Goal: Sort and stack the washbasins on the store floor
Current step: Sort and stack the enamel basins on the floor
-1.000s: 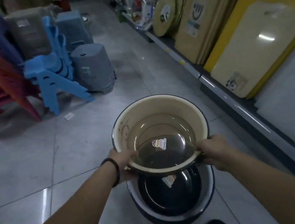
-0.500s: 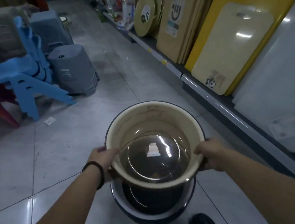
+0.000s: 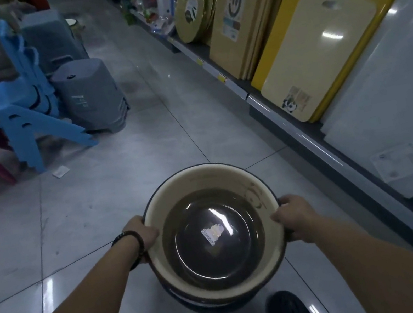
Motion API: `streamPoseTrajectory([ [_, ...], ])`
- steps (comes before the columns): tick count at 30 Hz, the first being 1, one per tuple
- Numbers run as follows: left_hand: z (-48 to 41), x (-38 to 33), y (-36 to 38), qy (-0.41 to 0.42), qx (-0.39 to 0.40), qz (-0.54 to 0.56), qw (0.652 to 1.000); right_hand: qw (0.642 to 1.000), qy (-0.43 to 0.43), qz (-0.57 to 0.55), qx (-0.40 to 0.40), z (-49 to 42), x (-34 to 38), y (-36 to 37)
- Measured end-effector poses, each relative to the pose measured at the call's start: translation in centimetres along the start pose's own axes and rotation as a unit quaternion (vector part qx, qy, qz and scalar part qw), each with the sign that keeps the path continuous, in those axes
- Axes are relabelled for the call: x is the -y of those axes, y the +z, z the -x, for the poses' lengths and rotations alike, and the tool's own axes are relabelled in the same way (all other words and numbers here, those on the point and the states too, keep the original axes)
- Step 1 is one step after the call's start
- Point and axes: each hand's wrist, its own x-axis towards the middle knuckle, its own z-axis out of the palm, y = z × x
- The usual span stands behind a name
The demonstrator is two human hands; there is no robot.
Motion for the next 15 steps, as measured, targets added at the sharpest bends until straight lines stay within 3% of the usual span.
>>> streamPoseTrajectory([
  [15, -3.9, 1.1, 2.8, -0.121, 0.043, -0.15, 0.98, 0.981, 0.092, 0.127, 0.114, -3.2, -0.1, 3.7],
])
